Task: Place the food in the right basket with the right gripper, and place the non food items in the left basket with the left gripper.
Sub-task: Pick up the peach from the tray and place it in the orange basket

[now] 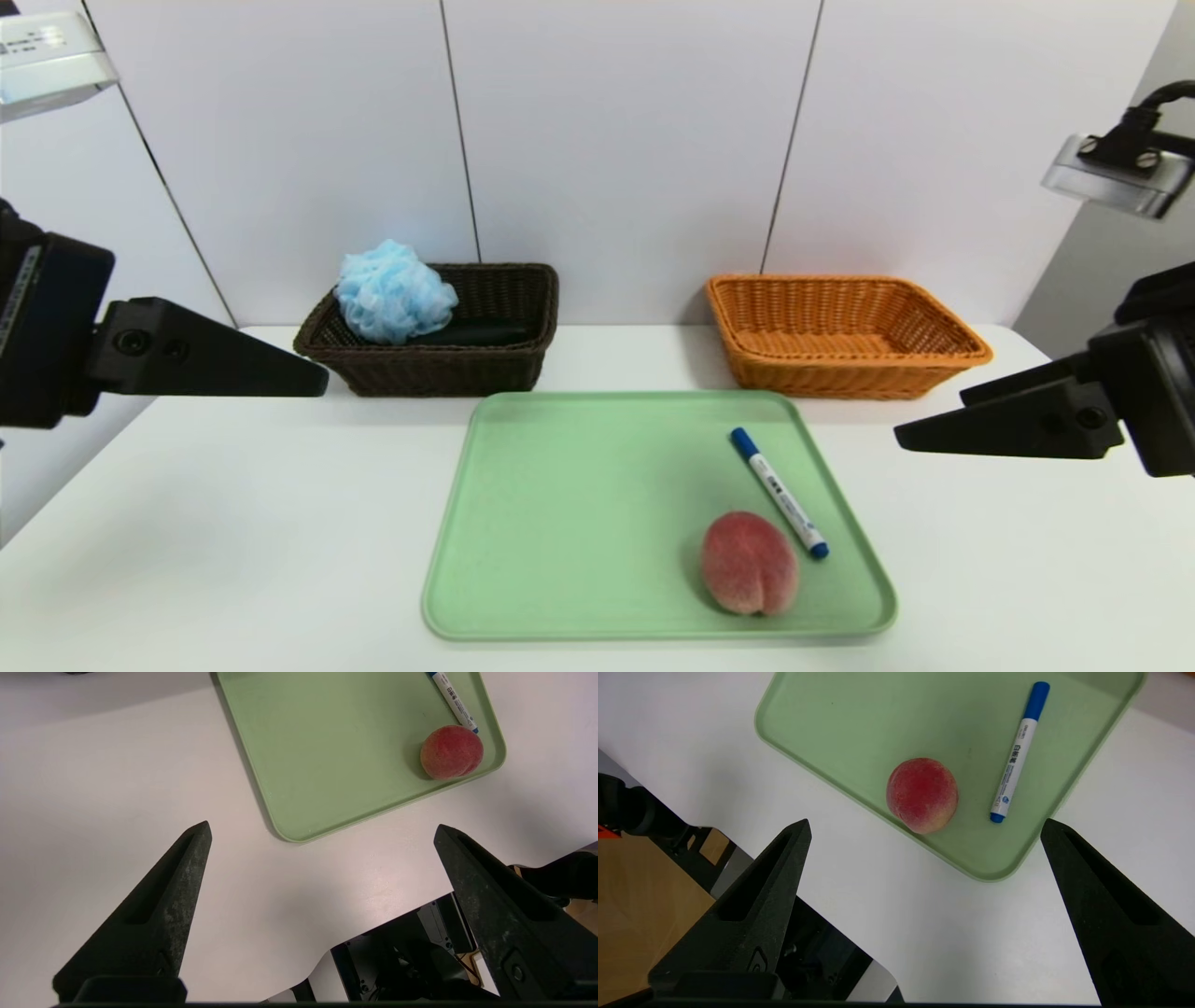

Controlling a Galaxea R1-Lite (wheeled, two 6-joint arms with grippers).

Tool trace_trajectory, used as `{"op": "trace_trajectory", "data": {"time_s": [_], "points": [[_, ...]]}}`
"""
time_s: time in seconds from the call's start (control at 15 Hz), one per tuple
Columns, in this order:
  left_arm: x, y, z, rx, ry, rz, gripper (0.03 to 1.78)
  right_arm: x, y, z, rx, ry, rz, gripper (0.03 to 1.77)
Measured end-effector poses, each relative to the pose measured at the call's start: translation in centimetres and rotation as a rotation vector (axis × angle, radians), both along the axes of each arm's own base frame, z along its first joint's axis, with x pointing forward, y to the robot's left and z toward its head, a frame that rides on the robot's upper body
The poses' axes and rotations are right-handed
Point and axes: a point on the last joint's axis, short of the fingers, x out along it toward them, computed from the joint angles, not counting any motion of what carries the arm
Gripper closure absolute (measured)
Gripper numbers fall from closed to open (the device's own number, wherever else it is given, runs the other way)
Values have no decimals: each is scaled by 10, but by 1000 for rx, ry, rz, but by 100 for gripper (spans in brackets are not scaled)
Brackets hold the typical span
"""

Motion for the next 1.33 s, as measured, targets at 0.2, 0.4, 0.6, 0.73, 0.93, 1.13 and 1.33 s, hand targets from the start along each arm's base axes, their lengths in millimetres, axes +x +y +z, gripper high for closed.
{"op": "trace_trajectory", "data": {"time_s": [0.2,0.4,0.6,0.73,0.93,1.13,1.33], "points": [[-6,4,-2,1,-2,-1,12,18,22,-14,-24,82,29,10],[-8,6,-2,-1,-4,-1,12,30,47,-27,-49,148,50,10],[-8,6,-2,-3,-7,-1,12,41,74,-40,-128,171,-1,10],[-7,5,-1,-3,-10,-1,12,45,89,-51,-213,159,-43,10],[-7,5,-1,-2,-11,-2,12,50,105,-69,-321,167,-88,10],[-7,5,-2,0,-9,-2,12,53,113,-83,-370,212,-73,10],[-6,4,-2,1,-7,-3,12,52,123,-93,-392,237,-57,10]]}}
